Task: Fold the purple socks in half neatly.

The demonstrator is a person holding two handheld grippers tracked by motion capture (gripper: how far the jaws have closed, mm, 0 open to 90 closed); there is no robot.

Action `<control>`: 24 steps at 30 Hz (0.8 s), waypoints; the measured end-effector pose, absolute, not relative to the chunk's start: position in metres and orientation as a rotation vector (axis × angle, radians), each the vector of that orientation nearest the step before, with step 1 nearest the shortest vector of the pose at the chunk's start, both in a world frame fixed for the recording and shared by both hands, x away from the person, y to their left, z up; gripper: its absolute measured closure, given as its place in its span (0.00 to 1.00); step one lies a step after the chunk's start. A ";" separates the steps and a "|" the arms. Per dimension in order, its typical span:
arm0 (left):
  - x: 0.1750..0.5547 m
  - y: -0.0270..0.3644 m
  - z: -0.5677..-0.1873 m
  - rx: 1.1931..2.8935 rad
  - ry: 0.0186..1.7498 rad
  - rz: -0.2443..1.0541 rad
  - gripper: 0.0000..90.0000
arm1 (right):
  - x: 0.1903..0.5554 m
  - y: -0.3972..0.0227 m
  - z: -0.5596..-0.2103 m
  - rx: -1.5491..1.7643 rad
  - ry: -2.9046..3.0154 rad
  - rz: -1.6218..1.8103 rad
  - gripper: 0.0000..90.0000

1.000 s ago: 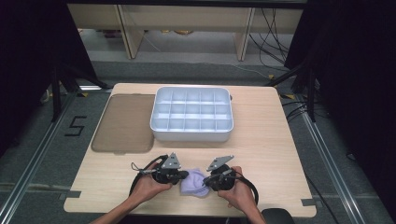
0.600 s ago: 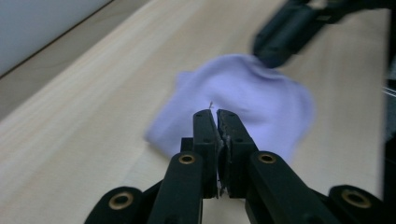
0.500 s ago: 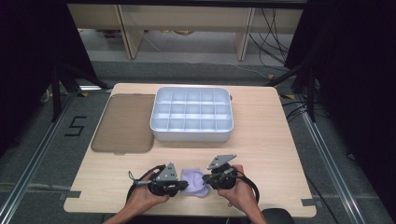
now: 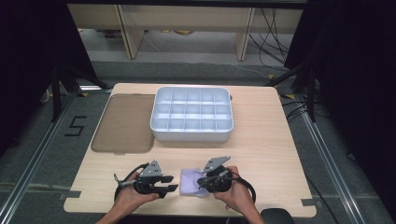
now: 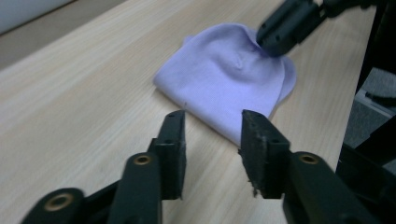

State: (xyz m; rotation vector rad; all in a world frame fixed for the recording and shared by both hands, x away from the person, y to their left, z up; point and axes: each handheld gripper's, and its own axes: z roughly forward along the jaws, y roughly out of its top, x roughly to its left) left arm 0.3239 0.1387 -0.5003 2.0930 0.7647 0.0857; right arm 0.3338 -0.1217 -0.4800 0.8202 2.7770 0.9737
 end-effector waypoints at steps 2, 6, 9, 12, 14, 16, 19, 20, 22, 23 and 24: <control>0.326 0.139 -0.502 2.085 0.791 0.060 0.60 | 0.333 -0.119 -0.486 0.782 2.831 0.904 0.97; 0.330 0.138 -0.506 2.092 0.812 0.031 0.53 | 0.335 -0.117 -0.490 0.774 2.828 0.892 0.97; 0.332 0.137 -0.510 2.092 0.836 0.006 0.50 | 0.335 -0.115 -0.493 0.790 2.827 0.901 0.97; 0.336 0.136 -0.513 2.080 0.862 -0.028 0.50 | 0.334 -0.112 -0.494 0.796 2.804 0.907 0.97; 0.337 0.133 -0.513 2.079 0.847 -0.034 0.50 | 0.335 -0.109 -0.494 0.808 2.807 0.917 0.97; 0.336 0.131 -0.513 2.089 0.859 -0.051 0.50 | 0.337 -0.106 -0.495 0.774 2.799 0.932 0.97; 0.337 0.130 -0.514 2.087 0.858 -0.055 0.52 | 0.337 -0.103 -0.495 0.792 2.800 0.922 0.97; 0.338 0.129 -0.514 2.086 0.868 -0.060 0.52 | 0.337 -0.101 -0.495 0.797 2.803 0.928 0.97; 0.339 0.129 -0.515 2.078 0.881 -0.071 0.53 | 0.337 -0.100 -0.495 0.780 2.806 0.932 0.97; 0.339 0.130 -0.515 2.082 0.869 -0.067 0.56 | 0.338 -0.101 -0.496 0.764 2.809 0.937 0.97; 0.340 0.129 -0.516 2.074 0.871 -0.070 0.56 | 0.338 -0.101 -0.496 0.764 2.809 0.937 0.97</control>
